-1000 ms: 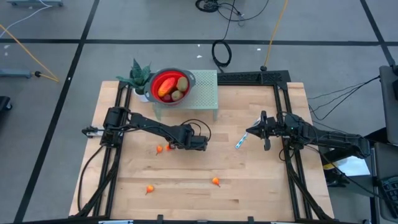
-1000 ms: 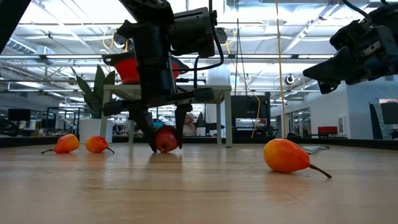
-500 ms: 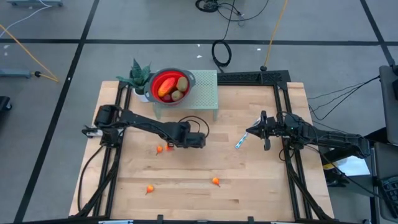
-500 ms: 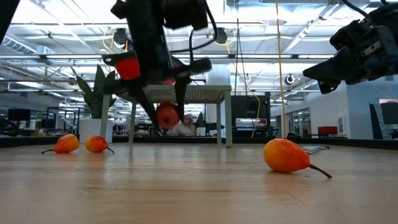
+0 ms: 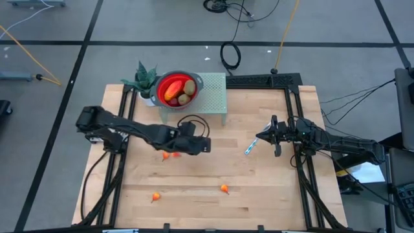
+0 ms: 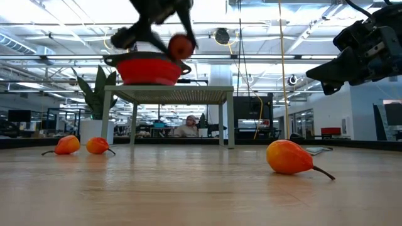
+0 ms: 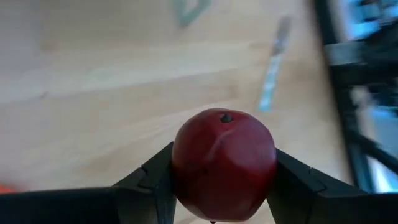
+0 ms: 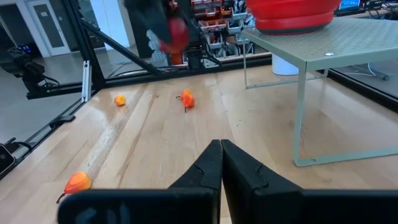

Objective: Pick & Place Fruit
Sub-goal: Put the pomegranate into the red strainer bowl on the shelf

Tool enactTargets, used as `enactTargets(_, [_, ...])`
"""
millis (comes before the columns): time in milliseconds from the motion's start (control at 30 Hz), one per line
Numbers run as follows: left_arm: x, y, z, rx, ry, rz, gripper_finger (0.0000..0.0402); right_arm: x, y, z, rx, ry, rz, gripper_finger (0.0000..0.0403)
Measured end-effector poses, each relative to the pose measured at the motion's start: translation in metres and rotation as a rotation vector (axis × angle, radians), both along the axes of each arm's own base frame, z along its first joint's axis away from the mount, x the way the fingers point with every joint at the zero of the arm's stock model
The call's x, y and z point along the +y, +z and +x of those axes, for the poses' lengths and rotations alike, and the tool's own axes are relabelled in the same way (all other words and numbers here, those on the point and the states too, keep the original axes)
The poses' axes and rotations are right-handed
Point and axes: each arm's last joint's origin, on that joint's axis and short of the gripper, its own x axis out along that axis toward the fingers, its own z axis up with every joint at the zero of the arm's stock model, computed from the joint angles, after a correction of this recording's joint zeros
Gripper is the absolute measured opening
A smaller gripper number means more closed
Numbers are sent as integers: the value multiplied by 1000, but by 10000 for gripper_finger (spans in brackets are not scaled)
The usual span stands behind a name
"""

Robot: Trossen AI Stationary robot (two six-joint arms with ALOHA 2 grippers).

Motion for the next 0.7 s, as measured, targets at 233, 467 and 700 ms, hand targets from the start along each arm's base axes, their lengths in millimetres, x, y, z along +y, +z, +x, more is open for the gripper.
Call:
enactTargets(233, [-12,35,-5,-180,-112,233,186,0,0,0,0,0,0,0])
enactTargets(467, [-17,58,4,-330,-235,427,186,0,0,0,0,0,0,0])
enactTargets(700, [-21,77,11,-472,-368,582,186,0,0,0,0,0,0,0])
